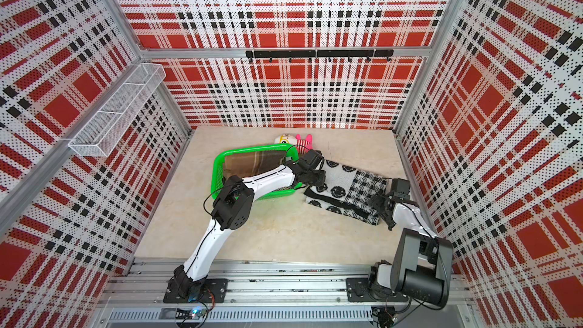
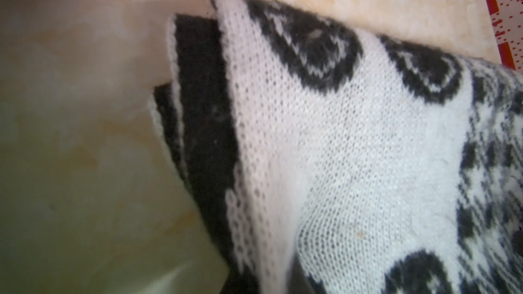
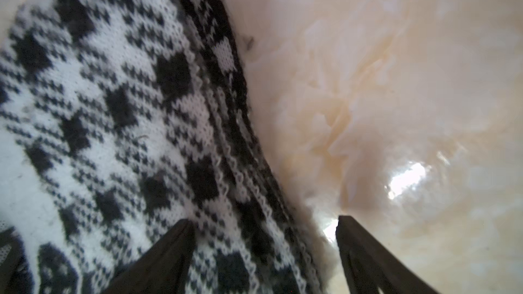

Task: Put the folded scarf in the basket
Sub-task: Pick up the scarf at the center of the board.

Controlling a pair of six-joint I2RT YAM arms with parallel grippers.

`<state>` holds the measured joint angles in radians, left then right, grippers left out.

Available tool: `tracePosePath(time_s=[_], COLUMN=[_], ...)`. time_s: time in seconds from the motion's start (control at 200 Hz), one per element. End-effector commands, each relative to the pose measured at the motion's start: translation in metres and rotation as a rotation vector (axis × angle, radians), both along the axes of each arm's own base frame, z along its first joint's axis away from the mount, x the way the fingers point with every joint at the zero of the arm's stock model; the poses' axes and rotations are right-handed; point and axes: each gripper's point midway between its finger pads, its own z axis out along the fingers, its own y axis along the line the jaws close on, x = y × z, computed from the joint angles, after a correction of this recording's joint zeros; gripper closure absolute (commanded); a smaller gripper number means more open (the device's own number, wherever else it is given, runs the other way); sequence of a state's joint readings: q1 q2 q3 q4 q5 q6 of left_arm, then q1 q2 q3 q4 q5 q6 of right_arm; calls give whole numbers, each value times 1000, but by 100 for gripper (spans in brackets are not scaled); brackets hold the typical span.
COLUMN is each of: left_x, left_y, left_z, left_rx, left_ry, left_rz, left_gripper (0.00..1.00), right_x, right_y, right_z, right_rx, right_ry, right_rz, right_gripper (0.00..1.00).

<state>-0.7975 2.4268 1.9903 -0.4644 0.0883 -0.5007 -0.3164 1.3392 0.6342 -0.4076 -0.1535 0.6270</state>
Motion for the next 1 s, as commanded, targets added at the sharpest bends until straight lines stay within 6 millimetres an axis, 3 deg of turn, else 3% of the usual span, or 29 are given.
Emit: tracePosePath(time_s=[0.0, 0.25, 0.481, 0.586, 0.686, 0.746, 0.787, 0.842, 0.997], left_x=[3, 1, 1, 0, -2, -4, -5, -8, -18], left_y=[-8, -10, -14, -16, -19, -21, -23, -27, -43], left_z=[29, 33, 35, 36, 36, 38, 39, 42, 57], left_rx=[-36, -35, -40, -43, -46, -48, -51, -61, -100], left_ry=[-48, -60, -67, -67, -68, -69, -70, -73, -84], left_rz=[-7, -7, -13, -17, -23, -26, -28, -35, -61], left_gripper=[100, 100, 100, 100, 100, 100, 100, 100, 100], right_x=[12, 21, 24, 27, 25, 22, 21, 21, 28], right_y=[0, -2, -5, 3, 11, 13, 13, 13, 13], right_z=[1, 14, -8, -22, -32, -32, -29, -23, 0], right_rx=[16, -7, 11, 66, 110, 119, 118, 110, 72], right_ry=[-46, -98, -45, -26, -11, -14, -29, -45, -84], right_rz=[31, 58, 47, 75, 88, 84, 76, 67, 76], right_gripper=[16, 8, 8, 14, 25, 43, 58, 70, 96])
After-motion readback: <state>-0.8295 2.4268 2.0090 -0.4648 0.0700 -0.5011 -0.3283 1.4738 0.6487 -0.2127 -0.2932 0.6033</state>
